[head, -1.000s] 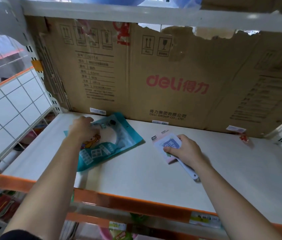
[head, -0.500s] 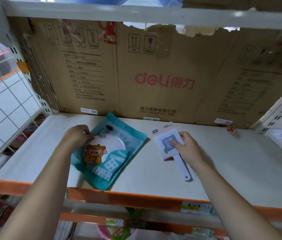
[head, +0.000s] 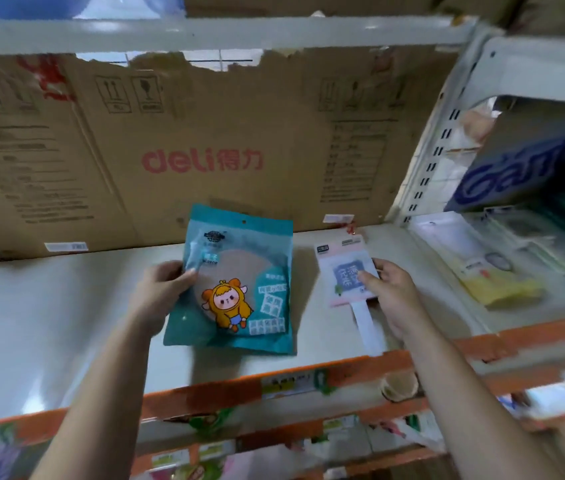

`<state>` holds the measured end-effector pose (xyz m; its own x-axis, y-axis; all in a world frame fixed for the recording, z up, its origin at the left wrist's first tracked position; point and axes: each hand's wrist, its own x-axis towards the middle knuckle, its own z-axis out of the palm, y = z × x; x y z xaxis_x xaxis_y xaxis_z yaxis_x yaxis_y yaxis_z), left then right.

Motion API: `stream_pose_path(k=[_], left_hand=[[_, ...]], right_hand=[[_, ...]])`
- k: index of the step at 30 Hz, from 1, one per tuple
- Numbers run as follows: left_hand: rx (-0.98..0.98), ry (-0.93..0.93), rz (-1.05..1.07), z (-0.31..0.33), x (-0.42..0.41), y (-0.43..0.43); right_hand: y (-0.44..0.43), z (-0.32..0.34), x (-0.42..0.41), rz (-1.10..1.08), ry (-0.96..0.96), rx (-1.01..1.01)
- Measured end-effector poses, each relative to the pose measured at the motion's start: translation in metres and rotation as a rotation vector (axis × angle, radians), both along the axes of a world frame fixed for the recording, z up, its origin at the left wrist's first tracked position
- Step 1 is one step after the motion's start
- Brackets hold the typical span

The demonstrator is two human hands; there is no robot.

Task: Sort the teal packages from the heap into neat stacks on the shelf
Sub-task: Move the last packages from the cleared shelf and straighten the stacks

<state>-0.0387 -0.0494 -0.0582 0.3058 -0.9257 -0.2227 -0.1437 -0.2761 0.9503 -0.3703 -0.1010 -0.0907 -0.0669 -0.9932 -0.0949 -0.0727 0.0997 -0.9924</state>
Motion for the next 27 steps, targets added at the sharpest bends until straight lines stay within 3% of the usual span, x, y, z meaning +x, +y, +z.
stream_pose_path(k=[15, 27], left_hand=[[-0.102, 0.297, 0.107, 0.009, -0.308, -0.002], [-0.099, 0.259, 0.143, 0.007, -0.405, -0.048]], right_hand=[[0.032, 0.025, -0.303, -0.154, -0.062, -0.056], [-0.064, 0.017, -0.401, -0.200, -0.023, 0.117]])
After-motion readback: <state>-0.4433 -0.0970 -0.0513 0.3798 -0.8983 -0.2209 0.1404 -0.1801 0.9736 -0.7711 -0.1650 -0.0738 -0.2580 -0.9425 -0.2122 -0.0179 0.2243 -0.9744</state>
